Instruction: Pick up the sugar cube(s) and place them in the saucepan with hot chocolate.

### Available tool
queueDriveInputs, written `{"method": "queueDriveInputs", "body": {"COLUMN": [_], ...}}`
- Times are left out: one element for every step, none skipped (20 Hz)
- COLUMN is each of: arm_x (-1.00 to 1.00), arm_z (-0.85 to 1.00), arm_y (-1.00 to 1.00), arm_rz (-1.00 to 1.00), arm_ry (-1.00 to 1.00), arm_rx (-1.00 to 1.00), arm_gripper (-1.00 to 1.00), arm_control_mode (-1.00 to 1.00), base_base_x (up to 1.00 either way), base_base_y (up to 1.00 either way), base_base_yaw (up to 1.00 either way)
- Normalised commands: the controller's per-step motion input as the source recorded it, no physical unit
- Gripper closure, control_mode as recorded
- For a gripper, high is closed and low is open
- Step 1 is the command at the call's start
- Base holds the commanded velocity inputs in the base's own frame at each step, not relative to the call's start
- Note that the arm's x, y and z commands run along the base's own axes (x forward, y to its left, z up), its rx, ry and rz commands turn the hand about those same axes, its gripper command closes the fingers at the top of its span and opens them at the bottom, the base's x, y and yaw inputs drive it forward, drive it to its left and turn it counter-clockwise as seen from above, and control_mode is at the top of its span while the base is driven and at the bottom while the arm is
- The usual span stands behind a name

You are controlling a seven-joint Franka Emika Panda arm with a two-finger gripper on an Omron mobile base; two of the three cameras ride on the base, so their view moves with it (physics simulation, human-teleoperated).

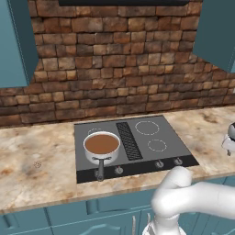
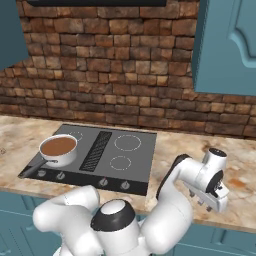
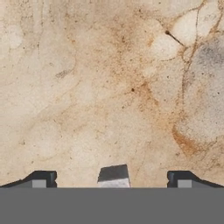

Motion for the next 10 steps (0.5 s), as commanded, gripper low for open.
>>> {"method": "queueDriveInputs", "body": {"arm_x": [0.0, 0.0, -0.01, 0.0, 0.0, 0.0, 0.0, -0.01, -0.02, -0.07], "arm_z": [-0.06, -0.11, -0.11, -0.08, -0.02, 0.0, 0.0, 0.0, 0.0, 0.0], "arm_y": [0.0, 0.0, 0.0, 0.0, 0.0, 0.0, 0.0, 0.0, 0.0, 0.14], "arm_rz": [0.0, 0.0, 0.0, 0.0, 0.0, 0.0, 0.0, 0.0, -0.01, -0.03], "arm_ry": [0.01, 0.03, 0.04, 0.03, 0.01, 0.0, 0.0, 0.0, 0.0, 0.03], "arm_rx": [0.0, 0.01, 0.01, 0.01, 0.0, 0.0, 0.0, 0.0, 0.0, 0.0], "arm_gripper": [1.0, 1.0, 1.0, 1.0, 1.0, 1.0, 1.0, 1.0, 1.0, 1.0], "arm_control_mode": [-1.0, -1.0, -1.0, -1.0, -1.0, -1.0, -1.0, -1.0, -1.0, -1.0], "base_base_x": [0.0, 0.0, 0.0, 0.0, 0.0, 0.0, 0.0, 0.0, 0.0, 0.0], "base_base_y": [0.0, 0.0, 0.0, 0.0, 0.0, 0.0, 0.0, 0.0, 0.0, 0.0], "base_base_yaw": [0.0, 0.0, 0.0, 0.0, 0.0, 0.0, 0.0, 0.0, 0.0, 0.0]}}
